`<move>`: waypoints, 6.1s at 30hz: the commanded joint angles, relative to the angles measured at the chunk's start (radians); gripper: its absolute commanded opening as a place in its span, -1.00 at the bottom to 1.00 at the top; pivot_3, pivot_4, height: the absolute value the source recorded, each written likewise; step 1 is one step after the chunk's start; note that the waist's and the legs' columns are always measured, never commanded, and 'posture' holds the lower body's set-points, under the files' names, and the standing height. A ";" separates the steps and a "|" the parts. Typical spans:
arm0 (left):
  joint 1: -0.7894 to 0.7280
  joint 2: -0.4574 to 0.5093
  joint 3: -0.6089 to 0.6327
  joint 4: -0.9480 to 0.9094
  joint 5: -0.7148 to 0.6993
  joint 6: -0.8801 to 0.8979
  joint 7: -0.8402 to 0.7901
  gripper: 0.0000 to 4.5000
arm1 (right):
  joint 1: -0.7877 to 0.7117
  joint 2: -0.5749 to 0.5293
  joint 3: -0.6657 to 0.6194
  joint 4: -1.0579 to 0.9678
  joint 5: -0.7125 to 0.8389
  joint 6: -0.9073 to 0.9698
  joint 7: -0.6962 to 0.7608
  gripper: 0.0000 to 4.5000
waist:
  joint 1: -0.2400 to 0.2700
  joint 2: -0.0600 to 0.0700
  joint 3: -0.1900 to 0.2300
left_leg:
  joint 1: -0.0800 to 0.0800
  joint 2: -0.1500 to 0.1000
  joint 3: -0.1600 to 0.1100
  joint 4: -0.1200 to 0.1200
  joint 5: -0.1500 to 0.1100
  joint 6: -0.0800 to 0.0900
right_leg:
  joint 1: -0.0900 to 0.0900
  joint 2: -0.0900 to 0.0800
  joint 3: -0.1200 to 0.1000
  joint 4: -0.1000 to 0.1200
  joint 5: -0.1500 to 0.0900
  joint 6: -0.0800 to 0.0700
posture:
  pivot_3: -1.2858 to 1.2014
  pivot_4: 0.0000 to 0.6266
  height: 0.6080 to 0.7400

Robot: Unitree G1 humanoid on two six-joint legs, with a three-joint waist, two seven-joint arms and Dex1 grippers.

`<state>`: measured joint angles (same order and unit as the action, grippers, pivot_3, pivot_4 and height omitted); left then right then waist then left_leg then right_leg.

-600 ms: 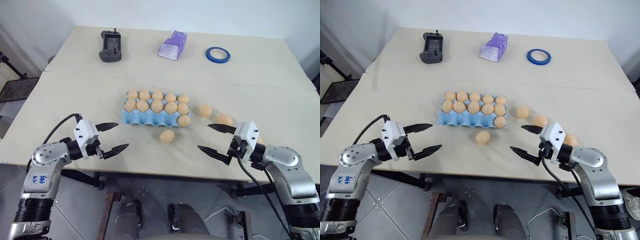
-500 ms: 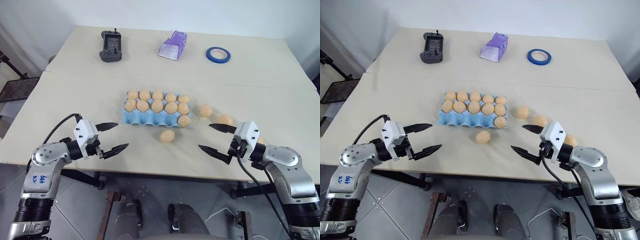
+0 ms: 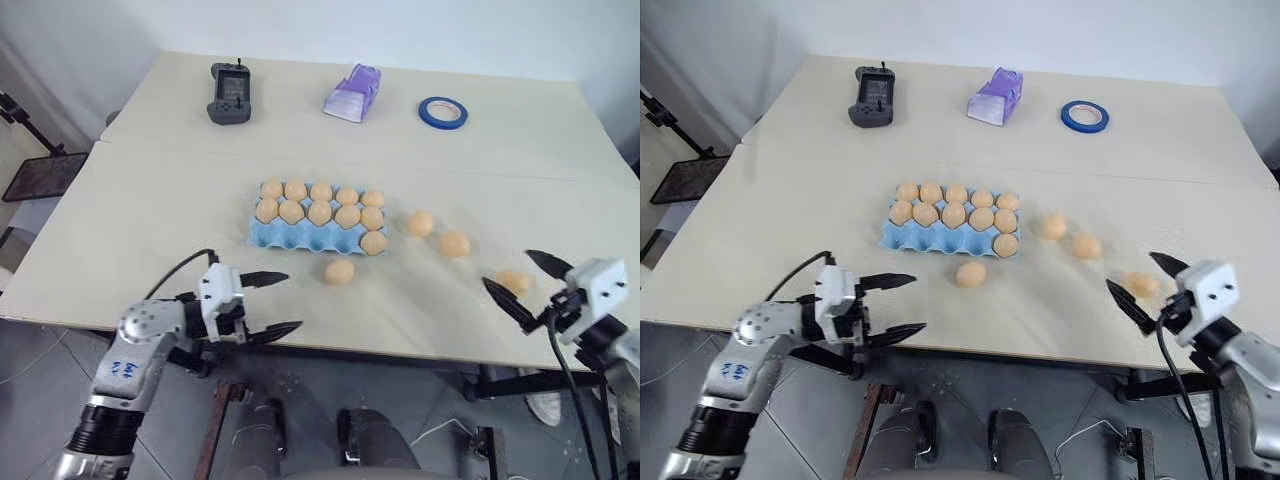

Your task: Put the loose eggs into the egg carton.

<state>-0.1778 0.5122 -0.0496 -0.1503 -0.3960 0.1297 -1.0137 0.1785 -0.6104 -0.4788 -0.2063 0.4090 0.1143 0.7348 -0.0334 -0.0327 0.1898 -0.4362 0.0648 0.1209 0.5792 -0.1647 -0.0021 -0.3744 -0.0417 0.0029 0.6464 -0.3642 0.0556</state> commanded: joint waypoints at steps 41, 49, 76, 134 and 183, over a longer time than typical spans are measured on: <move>0.011 0.026 0.124 0.146 0.053 -0.163 0.065 1.00 | -0.425 0.119 0.422 -0.037 0.064 0.226 0.033 -0.15 | -0.027 0.007 -0.003 | 0.000 0.001 0.000 0.009 0.000 0.003 | 0.000 0.000 0.002 0.009 0.001 0.002 | 0.03 -0.52 1.00; 0.035 0.024 0.120 0.117 0.058 -0.158 0.089 1.00 | -0.649 0.289 0.574 0.168 -0.091 0.216 -0.087 -0.15 | -0.018 0.007 -0.003 | -0.002 -0.001 0.001 0.001 0.000 0.001 | -0.004 -0.004 -0.001 0.006 -0.001 -0.003 | 0.03 -0.52 1.00; -0.039 -0.018 -0.005 0.080 0.063 -0.126 0.053 1.00 | -0.285 0.146 0.238 0.008 -0.068 0.018 -0.071 0.99 | -0.013 0.007 -0.003 | -0.002 0.000 0.003 0.000 0.001 0.001 | -0.004 -0.002 -0.001 0.006 -0.001 -0.001 | 0.03 -0.52 1.00; 0.097 0.029 0.179 0.104 0.079 -0.172 0.153 1.00 | -0.833 0.370 0.661 0.305 -0.223 0.220 -0.101 -0.14 | -0.045 0.007 -0.002 | 0.006 0.001 0.003 -0.004 0.000 -0.001 | -0.003 -0.002 0.001 0.009 -0.003 -0.004 | 0.03 -0.52 1.00; -0.127 -0.059 -0.027 0.147 0.122 -0.165 0.084 1.00 | -0.478 0.212 0.387 0.350 -0.249 -0.090 -0.165 0.98 | -0.026 0.007 -0.003 | 0.006 0.001 0.004 0.001 0.001 0.000 | 0.000 0.001 0.003 0.009 0.000 0.001 | 0.03 -0.52 1.00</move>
<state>-0.3135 0.4466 -0.0868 0.0185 -0.2709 -0.0255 -0.9303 -0.2713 -0.4004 -0.1011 0.1251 0.1746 0.0153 0.5777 -0.0599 -0.0260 0.1871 -0.4298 0.0656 0.1254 0.5805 -0.1634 -0.0020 -0.3748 -0.0407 0.0057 0.6552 -0.3648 0.0559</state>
